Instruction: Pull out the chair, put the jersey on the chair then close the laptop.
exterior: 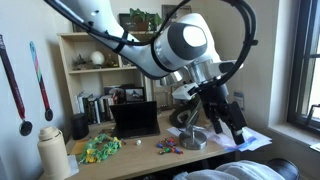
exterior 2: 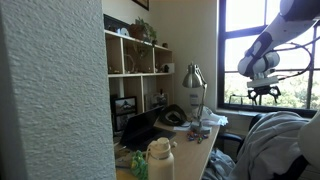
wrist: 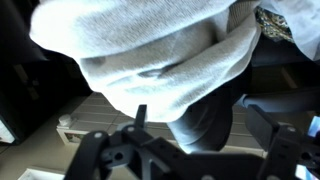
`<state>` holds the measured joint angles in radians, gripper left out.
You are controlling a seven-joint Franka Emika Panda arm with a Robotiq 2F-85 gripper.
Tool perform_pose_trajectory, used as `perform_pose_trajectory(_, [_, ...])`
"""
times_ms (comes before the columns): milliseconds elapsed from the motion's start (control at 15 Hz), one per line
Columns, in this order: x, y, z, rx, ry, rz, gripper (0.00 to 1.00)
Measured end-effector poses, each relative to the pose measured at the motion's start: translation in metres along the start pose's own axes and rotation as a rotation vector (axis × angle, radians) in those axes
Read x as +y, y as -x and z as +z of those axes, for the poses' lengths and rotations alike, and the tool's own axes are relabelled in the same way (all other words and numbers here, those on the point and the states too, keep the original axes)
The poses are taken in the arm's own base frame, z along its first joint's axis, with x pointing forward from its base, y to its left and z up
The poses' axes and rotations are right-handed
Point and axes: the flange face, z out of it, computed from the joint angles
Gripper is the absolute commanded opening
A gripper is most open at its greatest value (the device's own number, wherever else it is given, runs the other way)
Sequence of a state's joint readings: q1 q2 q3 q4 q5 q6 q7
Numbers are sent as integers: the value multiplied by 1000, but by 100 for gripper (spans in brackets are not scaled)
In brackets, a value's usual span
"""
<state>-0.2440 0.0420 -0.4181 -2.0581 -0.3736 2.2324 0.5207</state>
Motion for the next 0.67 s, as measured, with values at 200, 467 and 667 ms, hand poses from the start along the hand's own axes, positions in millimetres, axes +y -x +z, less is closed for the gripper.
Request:
perform_pose_trajectory(200, [14, 41, 19, -24, 64, 4, 100])
perform_pose_trajectory(467, [21, 86, 40, -39, 134, 1, 100])
perform_pose_trajectory(667, [22, 105, 50, -14, 178, 18, 100])
